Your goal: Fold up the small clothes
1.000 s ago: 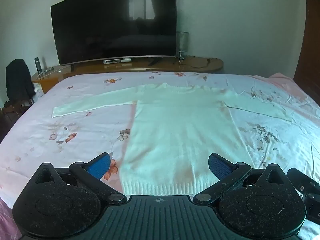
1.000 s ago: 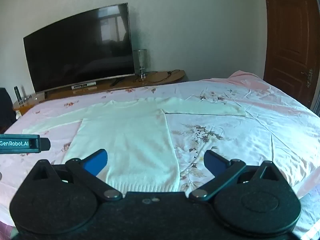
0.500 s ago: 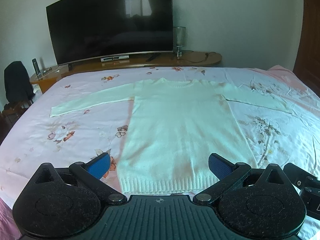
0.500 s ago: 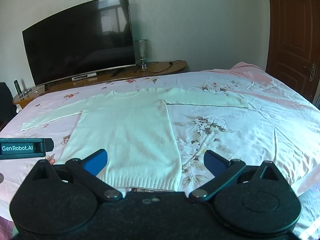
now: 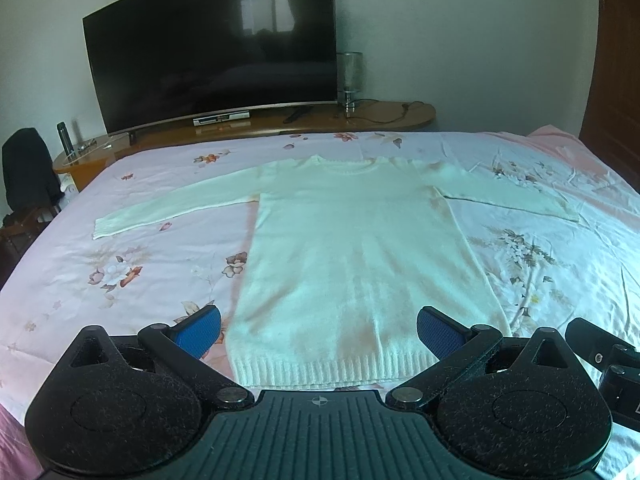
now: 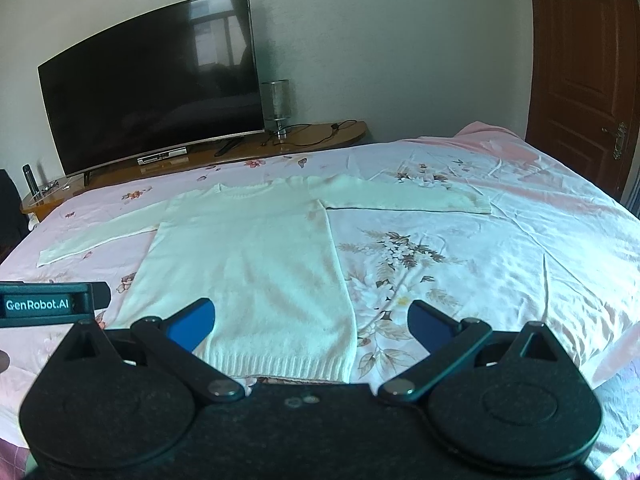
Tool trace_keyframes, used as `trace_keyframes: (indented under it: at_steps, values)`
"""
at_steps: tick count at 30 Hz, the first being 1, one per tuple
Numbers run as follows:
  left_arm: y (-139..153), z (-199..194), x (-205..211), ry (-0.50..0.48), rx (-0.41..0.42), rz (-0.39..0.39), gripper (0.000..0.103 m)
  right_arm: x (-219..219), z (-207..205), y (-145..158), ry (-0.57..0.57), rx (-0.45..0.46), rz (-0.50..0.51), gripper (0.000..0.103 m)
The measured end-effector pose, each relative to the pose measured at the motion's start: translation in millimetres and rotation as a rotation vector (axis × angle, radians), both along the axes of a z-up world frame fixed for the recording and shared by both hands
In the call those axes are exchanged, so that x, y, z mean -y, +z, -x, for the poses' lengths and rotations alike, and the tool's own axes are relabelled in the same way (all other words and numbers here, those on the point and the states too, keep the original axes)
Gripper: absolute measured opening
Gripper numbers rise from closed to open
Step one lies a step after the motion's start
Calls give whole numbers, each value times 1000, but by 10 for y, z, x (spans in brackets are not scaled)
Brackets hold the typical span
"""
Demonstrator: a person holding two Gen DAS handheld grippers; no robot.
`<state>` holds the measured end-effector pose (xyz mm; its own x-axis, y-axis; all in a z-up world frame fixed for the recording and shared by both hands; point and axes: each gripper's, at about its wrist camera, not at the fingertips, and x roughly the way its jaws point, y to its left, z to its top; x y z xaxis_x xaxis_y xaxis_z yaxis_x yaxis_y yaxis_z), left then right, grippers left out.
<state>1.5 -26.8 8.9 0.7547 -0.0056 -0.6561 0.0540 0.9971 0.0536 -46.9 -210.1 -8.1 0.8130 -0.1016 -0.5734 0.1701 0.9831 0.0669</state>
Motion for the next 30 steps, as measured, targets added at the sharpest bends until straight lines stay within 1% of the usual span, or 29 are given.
trace_keyframes:
  at_steps: [30]
  values:
    - [-62, -19, 33, -7, -9, 1, 103, 3, -15, -12, 2, -8, 2, 103]
